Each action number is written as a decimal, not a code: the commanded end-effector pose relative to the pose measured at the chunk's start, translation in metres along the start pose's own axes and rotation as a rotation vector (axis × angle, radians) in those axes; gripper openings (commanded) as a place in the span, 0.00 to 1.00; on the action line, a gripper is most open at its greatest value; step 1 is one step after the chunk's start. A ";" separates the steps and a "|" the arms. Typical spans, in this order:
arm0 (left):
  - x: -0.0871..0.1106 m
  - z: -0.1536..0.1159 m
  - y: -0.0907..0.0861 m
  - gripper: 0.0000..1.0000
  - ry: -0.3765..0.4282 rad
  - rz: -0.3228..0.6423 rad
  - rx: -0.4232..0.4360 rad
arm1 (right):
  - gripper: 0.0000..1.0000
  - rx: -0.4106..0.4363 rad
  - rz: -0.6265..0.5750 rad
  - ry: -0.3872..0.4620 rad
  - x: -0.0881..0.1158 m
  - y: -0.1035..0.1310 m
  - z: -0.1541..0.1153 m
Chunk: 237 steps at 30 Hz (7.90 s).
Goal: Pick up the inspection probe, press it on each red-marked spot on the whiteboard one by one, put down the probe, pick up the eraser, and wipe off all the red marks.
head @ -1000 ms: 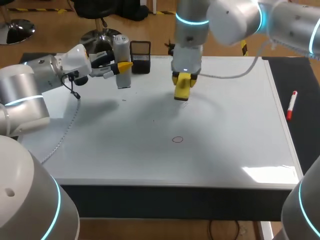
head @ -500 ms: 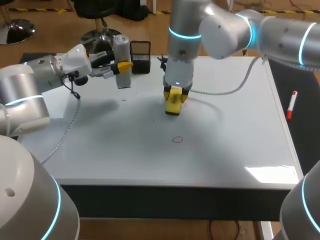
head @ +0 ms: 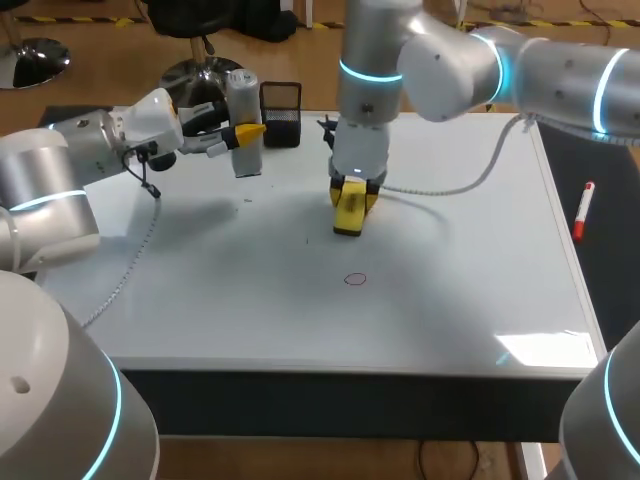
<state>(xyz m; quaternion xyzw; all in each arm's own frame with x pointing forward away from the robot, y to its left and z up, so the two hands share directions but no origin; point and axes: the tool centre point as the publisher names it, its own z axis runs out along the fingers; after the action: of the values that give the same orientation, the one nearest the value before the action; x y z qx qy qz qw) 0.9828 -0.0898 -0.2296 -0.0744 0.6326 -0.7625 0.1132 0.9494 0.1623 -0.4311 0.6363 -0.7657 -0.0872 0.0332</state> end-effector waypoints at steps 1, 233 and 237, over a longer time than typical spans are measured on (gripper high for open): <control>0.000 0.000 -0.001 0.00 0.000 0.001 0.000 | 0.00 -0.006 0.002 -0.003 0.010 -0.002 0.004; 0.184 0.051 0.012 0.00 0.335 -0.122 0.089 | 0.00 0.016 0.267 0.120 0.191 -0.112 -0.083; 0.203 0.069 0.018 0.00 0.385 -0.136 0.074 | 0.00 0.016 0.267 0.120 0.191 -0.112 -0.083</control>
<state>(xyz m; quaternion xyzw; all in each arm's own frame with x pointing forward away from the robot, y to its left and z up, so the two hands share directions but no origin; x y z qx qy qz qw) 0.8039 -0.1964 -0.2379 0.0299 0.6067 -0.7926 -0.0529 1.0355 -0.0517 -0.3821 0.5324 -0.8413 -0.0395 0.0851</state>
